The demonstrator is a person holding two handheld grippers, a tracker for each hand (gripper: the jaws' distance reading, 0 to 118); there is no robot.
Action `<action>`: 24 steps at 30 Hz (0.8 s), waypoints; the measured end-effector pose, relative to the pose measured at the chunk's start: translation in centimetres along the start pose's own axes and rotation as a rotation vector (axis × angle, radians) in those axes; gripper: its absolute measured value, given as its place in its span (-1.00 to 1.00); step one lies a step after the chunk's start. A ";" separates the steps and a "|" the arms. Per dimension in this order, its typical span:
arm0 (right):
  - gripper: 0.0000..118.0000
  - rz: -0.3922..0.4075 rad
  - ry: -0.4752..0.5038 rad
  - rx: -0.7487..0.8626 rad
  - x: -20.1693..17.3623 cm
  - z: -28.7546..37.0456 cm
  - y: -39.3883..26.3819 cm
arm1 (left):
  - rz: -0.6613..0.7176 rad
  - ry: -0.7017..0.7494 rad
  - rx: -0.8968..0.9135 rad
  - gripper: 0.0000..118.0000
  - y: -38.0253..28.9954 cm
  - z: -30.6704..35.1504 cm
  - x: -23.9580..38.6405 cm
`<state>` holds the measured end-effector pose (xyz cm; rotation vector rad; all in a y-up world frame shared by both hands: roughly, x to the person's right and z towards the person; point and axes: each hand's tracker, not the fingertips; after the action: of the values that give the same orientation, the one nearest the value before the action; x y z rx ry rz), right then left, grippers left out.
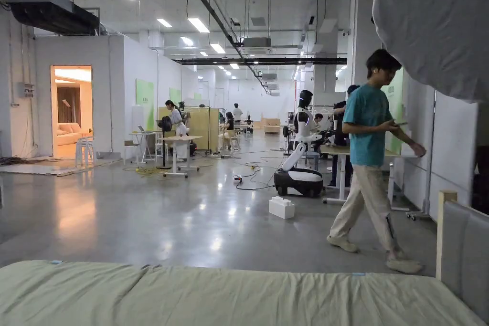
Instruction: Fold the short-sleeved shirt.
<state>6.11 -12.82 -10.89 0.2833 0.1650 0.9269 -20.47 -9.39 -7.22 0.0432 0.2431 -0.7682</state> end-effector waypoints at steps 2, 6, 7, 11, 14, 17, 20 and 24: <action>-0.99 0.395 0.060 -0.012 -3.4 -0.2 -1.8 | -0.370 -0.055 -0.019 -0.99 -2.0 0.0 3.0; -0.99 0.720 0.254 0.083 -8.4 1.5 -6.0 | -0.693 -0.375 -0.091 -0.99 -9.6 1.0 9.3; -0.99 0.723 0.311 0.105 -9.2 1.9 -7.6 | -0.720 -0.513 -0.123 -0.99 -11.3 1.5 10.5; -0.99 0.780 0.430 0.062 -11.8 2.4 -10.4 | -0.820 -0.582 -0.210 -0.99 -14.6 2.5 13.7; -0.99 0.694 0.363 0.050 -10.6 2.1 -10.2 | -0.547 -0.506 -0.237 -0.99 -11.9 1.7 11.9; -0.99 0.385 0.211 -0.046 -7.5 1.0 -8.0 | -0.131 -0.354 -0.247 -0.99 -8.2 -0.1 7.4; -0.99 -0.240 0.072 -0.198 -3.4 1.0 -5.7 | 0.556 -0.280 -0.228 -0.99 -7.2 -0.1 2.3; -0.99 -1.052 0.178 -0.356 -2.3 2.2 -10.4 | 1.028 -0.289 -0.184 -0.99 -9.4 1.5 0.9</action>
<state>13.27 -20.93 -12.03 -0.2223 0.2700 -0.0767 -26.10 -16.94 -5.54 -0.1125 -0.0051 0.2758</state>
